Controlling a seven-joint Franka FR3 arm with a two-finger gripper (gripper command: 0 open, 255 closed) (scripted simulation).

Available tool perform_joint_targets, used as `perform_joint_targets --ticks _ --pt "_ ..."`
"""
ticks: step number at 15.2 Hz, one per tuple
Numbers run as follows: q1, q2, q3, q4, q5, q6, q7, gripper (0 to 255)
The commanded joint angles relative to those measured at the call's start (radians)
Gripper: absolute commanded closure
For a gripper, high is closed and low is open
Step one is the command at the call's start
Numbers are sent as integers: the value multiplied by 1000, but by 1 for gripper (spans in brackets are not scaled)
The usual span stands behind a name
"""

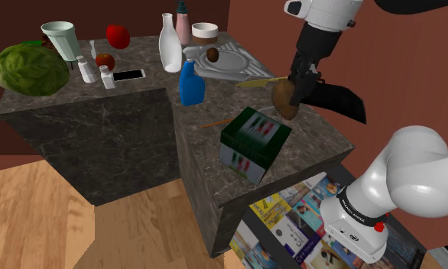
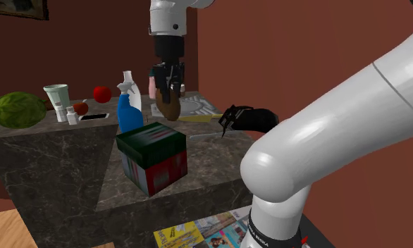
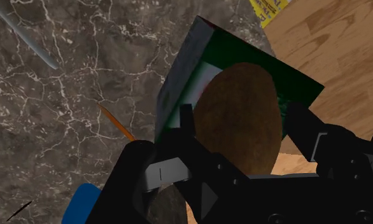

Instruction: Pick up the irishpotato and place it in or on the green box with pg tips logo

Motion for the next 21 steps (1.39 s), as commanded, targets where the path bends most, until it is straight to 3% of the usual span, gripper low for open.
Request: perform_joint_targets --ticks 1,4,17,21 --pt "15 39 37 24 24 18 42 255" --pt "32 83 79 56 47 34 89 255" --pt "36 92 91 -123 60 222 78 255" --pt "36 92 91 -123 59 222 78 255"
